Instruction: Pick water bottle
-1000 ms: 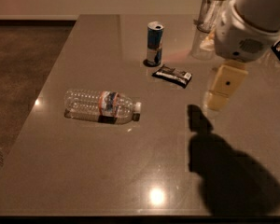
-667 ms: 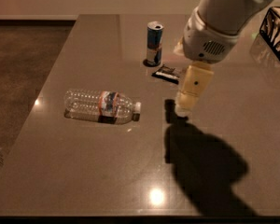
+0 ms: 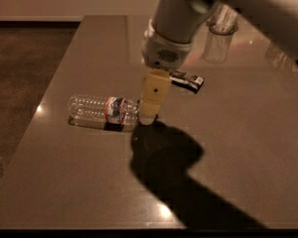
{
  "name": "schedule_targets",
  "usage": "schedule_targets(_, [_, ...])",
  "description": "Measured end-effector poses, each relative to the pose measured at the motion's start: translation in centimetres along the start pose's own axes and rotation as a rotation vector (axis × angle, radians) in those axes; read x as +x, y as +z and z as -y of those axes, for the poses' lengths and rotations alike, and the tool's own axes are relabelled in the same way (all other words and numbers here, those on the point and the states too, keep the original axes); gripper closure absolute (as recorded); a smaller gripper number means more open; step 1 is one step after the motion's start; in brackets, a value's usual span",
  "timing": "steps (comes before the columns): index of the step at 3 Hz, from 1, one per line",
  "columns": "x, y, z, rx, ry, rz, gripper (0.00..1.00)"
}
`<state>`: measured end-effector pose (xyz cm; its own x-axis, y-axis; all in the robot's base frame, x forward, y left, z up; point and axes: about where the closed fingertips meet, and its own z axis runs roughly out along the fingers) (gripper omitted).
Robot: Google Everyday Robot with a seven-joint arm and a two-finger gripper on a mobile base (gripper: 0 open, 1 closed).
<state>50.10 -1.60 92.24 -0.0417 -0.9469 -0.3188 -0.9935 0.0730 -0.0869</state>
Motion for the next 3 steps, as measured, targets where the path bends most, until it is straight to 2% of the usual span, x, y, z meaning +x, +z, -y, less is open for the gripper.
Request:
schedule_targets(2, [-4.2,5.6,-0.2,-0.054,0.001,-0.056,0.0])
schedule_targets(3, [-4.7,7.0,-0.5,-0.073,0.005,-0.077,0.0])
